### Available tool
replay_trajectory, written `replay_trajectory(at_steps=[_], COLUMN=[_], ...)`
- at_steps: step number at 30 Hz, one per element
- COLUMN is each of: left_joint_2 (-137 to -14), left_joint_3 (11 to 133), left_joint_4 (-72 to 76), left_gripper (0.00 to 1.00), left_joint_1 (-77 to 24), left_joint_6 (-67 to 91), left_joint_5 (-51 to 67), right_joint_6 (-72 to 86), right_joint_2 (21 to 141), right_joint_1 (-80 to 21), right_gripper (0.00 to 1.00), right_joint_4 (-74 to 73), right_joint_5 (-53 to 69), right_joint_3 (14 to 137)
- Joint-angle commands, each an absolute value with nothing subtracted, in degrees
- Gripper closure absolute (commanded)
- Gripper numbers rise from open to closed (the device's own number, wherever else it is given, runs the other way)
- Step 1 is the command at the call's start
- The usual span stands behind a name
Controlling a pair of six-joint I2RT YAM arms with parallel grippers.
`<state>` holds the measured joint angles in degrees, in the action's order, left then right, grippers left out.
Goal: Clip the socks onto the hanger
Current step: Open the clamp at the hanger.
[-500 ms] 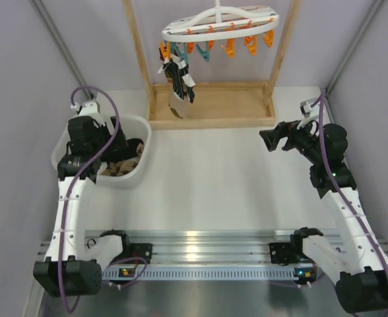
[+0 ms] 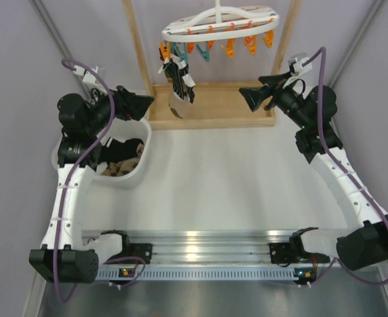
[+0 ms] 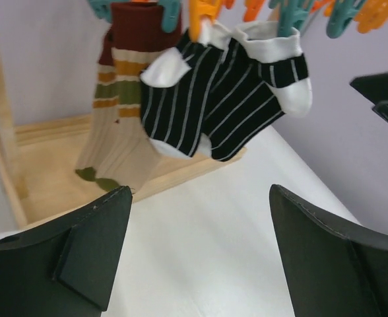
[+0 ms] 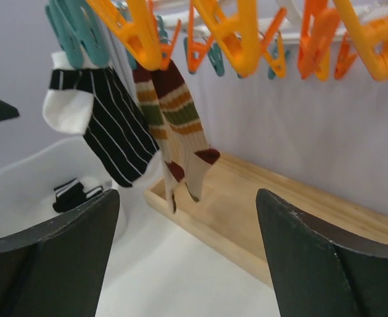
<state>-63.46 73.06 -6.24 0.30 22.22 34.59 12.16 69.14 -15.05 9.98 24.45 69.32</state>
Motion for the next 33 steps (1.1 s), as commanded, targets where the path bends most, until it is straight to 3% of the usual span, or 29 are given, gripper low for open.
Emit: replay_trajectory(at_steps=[1,13,26,33], left_joint_2=[-65.4,-75.5,-85.0,-84.5], left_joint_3=[76.1,92.1,103.9,103.8], left_joint_4=[3.5,7.1,0.9,2.4], left_gripper=[0.11,0.28,0.28,0.27], left_joint_1=[-3.4,-20.4,-31.0,-31.0], left_joint_6=[25.8,27.6,30.4,32.8], left_joint_5=[40.0,25.2,3.5,4.3], right_joint_6=[13.5,4.0,0.4,0.4], right_joint_2=[71.9,74.6,80.0,82.9], right_joint_1=[-18.5,-28.5,-30.6,-30.8], right_gripper=[0.16,0.27,0.37,0.34], right_joint_4=[20.0,22.1,23.0,25.8], right_joint_5=[25.0,20.8,15.8,18.8], right_joint_3=[74.8,76.1,83.5,85.7])
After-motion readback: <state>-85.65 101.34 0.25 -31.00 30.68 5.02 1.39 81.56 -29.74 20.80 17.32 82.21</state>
